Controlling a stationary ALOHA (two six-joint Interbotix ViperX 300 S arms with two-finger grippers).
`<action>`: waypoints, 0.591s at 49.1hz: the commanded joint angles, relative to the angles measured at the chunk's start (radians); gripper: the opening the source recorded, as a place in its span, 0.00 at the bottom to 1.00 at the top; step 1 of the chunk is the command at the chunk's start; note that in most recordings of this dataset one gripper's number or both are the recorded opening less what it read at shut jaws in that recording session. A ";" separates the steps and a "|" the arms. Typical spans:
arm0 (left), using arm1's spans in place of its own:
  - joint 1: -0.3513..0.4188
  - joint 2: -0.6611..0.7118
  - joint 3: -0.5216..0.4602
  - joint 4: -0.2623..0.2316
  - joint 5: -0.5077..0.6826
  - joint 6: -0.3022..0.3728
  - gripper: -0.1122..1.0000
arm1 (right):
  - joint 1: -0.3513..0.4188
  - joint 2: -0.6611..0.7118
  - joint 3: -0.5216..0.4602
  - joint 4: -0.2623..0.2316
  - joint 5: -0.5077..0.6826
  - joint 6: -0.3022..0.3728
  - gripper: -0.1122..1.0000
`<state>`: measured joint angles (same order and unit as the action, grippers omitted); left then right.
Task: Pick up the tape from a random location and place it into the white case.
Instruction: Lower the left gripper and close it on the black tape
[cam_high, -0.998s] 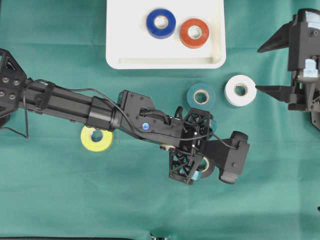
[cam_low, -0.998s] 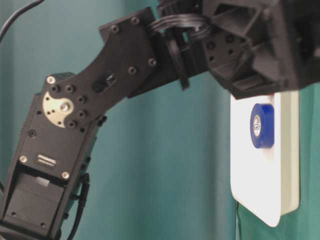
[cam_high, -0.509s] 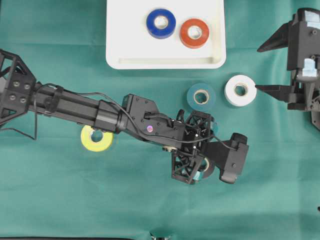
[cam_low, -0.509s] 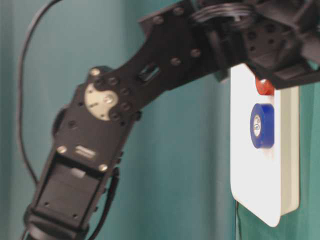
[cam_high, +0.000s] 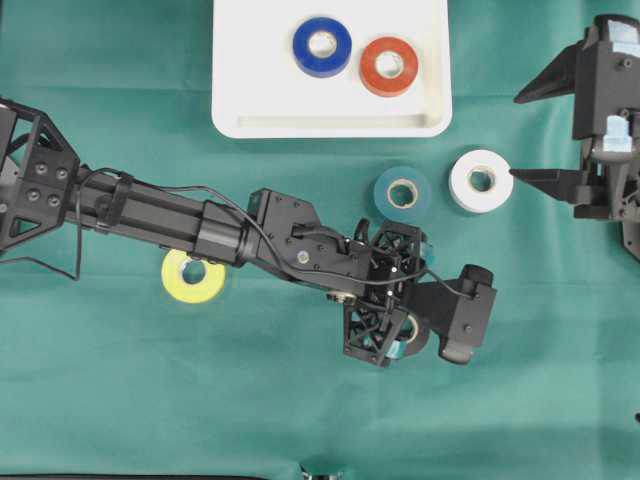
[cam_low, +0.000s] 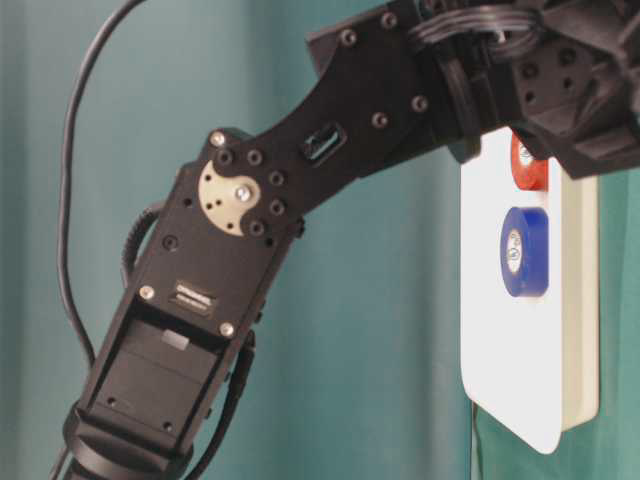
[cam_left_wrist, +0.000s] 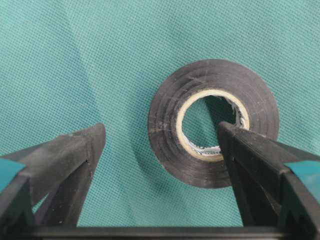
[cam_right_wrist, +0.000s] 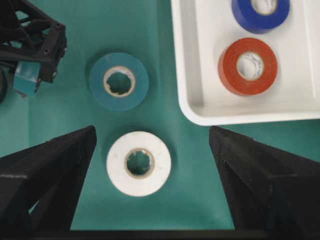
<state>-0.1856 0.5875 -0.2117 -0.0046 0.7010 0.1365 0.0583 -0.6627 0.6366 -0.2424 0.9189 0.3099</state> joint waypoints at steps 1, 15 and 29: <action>0.003 -0.018 -0.015 0.002 -0.006 0.003 0.98 | -0.002 0.000 -0.012 -0.003 -0.006 0.003 0.91; 0.002 -0.018 -0.015 0.002 0.000 0.005 0.62 | -0.002 0.000 -0.011 -0.005 -0.009 0.003 0.91; -0.002 -0.018 -0.017 0.002 0.035 0.006 0.26 | -0.002 0.000 -0.012 -0.005 -0.015 0.003 0.91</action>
<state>-0.1856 0.5890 -0.2117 -0.0046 0.7332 0.1442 0.0583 -0.6611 0.6366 -0.2424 0.9143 0.3114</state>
